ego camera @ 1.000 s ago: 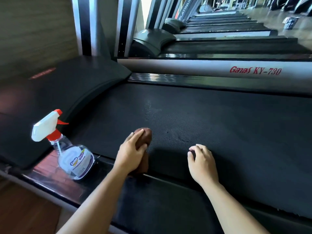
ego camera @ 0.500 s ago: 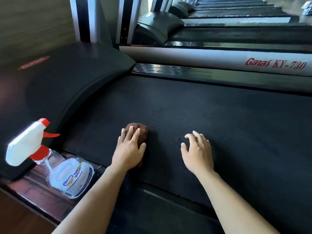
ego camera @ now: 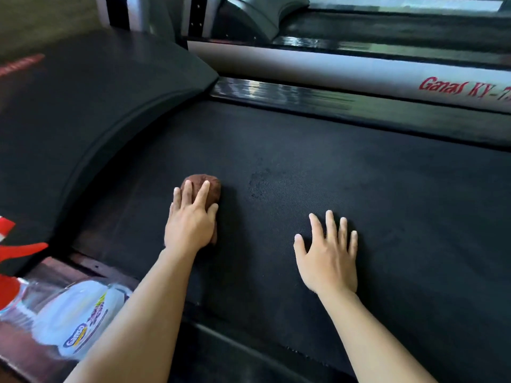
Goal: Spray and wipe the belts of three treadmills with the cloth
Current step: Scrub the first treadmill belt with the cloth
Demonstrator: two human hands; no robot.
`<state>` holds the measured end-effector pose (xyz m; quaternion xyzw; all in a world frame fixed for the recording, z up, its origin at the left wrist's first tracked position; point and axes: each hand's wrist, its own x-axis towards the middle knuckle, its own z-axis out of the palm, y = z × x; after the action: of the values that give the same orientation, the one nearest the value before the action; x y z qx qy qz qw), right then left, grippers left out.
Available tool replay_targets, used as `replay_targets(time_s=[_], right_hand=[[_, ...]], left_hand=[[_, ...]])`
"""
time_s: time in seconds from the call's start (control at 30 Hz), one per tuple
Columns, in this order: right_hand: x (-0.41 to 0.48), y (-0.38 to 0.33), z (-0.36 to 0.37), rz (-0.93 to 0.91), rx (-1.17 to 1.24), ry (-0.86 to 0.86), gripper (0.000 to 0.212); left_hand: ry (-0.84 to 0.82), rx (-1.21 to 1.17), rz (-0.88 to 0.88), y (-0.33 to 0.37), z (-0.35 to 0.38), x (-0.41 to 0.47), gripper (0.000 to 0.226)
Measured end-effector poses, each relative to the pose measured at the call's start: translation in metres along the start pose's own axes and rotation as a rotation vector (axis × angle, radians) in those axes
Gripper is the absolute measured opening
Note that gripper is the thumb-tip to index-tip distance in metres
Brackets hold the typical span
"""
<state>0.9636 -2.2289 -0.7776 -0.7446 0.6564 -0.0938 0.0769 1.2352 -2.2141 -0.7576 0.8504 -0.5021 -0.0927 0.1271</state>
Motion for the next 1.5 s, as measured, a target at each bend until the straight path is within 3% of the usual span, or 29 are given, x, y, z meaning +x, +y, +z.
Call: replay_targets(time_s=[0.2,0.43,0.5,0.6,0.77,0.83,0.93,1.03,1.13,1.23,1.33,1.5], right_hand=[[0.002,-0.003,0.003,0.021,-0.037,0.019,0.072],[0.003,-0.002,-0.002,0.042,-0.061,-0.022,0.06],[0.002,-0.002,-0.002,0.038,-0.069,-0.012,0.059],[0.003,-0.002,0.0,0.049,-0.07,-0.006,0.058],[0.003,-0.004,0.001,0.05,-0.065,0.038,0.062],[0.003,-0.004,0.002,0.05,-0.072,0.045,0.063],[0.002,-0.004,0.001,0.051,-0.07,0.046,0.062],[0.002,-0.005,0.0,0.053,-0.072,0.018,0.061],[0.004,-0.004,0.0,0.061,-0.071,-0.03,0.058],[0.003,-0.004,-0.001,0.051,-0.084,-0.018,0.059],[0.003,-0.003,0.0,0.043,-0.09,0.004,0.057],[0.003,-0.004,0.002,0.041,-0.081,0.039,0.062]], left_hand=[[-0.068,-0.034,0.077,0.035,0.003,0.056,0.053],[-0.101,-0.045,0.533,0.104,0.037,0.013,0.048],[-0.081,-0.072,0.575,0.096,0.041,-0.012,0.047],[-0.051,-0.044,0.468,0.066,0.036,-0.028,0.047],[0.041,-0.089,-0.05,0.017,0.009,0.019,0.05],[0.023,-0.089,-0.156,0.015,0.003,0.05,0.051],[-0.035,-0.049,-0.074,0.036,0.008,0.087,0.052],[-0.078,-0.019,0.175,0.08,0.024,0.098,0.052],[-0.129,0.022,0.436,0.121,0.038,0.067,0.052],[-0.158,-0.002,0.522,0.124,0.044,0.013,0.051],[-0.087,-0.051,0.405,0.082,0.039,-0.028,0.05],[0.01,-0.092,-0.064,0.015,0.008,-0.012,0.052]])
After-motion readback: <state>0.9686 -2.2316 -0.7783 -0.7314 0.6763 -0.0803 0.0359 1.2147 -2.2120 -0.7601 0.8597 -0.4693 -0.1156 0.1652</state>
